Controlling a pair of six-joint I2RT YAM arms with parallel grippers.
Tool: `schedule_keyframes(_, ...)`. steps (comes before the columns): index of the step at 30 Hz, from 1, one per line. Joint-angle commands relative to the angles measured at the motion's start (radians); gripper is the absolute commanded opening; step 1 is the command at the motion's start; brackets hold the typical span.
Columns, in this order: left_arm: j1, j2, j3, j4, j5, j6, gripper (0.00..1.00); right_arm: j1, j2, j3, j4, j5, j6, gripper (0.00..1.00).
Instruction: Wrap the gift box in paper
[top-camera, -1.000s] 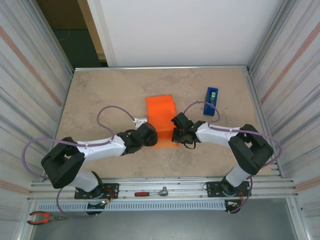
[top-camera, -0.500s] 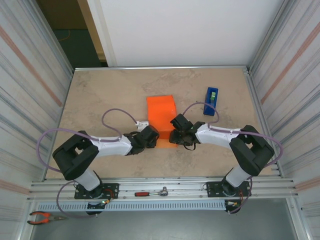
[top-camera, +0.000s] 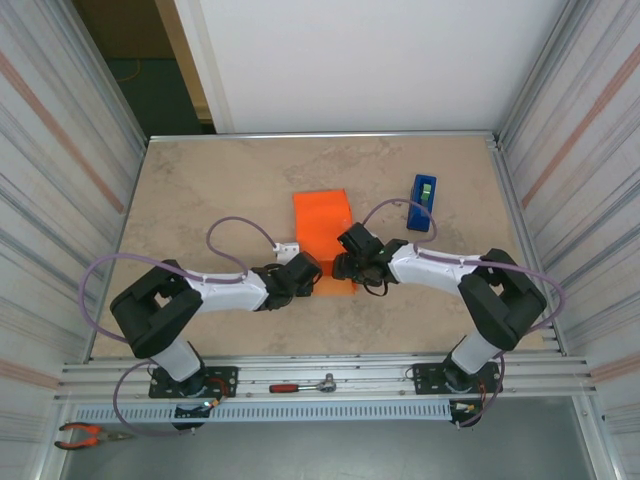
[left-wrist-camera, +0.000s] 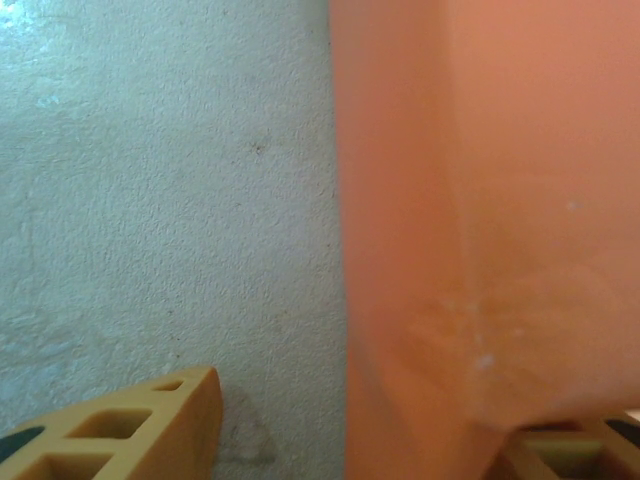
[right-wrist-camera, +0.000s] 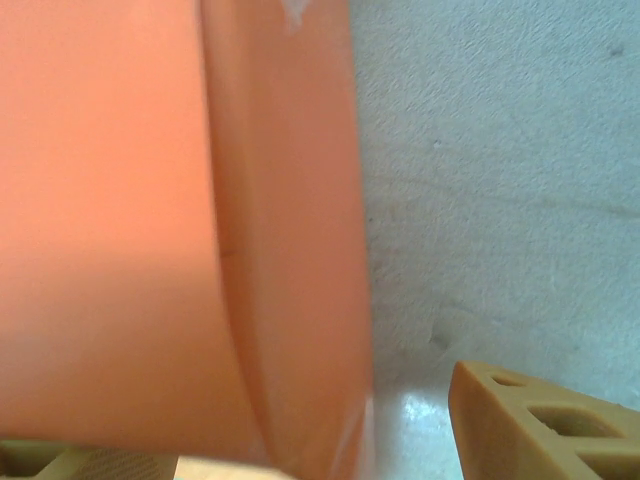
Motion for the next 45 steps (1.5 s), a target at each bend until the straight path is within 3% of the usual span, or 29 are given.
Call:
schedule_keyframes(1, -0.001, -0.003, 0.003, 0.015, 0.018, 0.001, 0.57, 0.009, 0.031, -0.009, 0.049, 0.072, 0.037, 0.66)
schedule_keyframes(11, 0.009, -0.036, 0.035, 0.022, 0.052, 0.034, 0.65, 0.019, 0.025, -0.047, 0.091, 0.054, 0.044, 0.60)
schedule_keyframes(19, -0.001, 0.050, 0.077, 0.026, -0.013, 0.009, 0.54, 0.025, 0.009, -0.063, 0.094, 0.047, 0.046, 0.57)
schedule_keyframes(28, -0.012, 0.061, 0.053, 0.025, -0.054, -0.012, 0.51, 0.027, -0.017, -0.066, 0.105, 0.034, 0.054, 0.55)
schedule_keyframes(31, -0.012, 0.060, 0.044, 0.025, -0.056, -0.018, 0.50, 0.029, 0.010, -0.045, 0.101, 0.033, 0.048, 0.48)
schedule_keyframes(35, -0.015, 0.060, 0.042, 0.026, -0.061, -0.023, 0.50, 0.031, 0.031, -0.034, 0.097, 0.030, 0.049, 0.24)
schedule_keyframes(39, -0.017, 0.062, 0.044, 0.028, -0.056, -0.023, 0.50, 0.037, 0.022, -0.045, 0.093, 0.035, 0.049, 0.08)
schedule_keyframes(45, -0.017, 0.020, 0.039, -0.036, -0.039, -0.039, 0.60, 0.040, 0.004, -0.057, 0.087, 0.042, 0.048, 0.00)
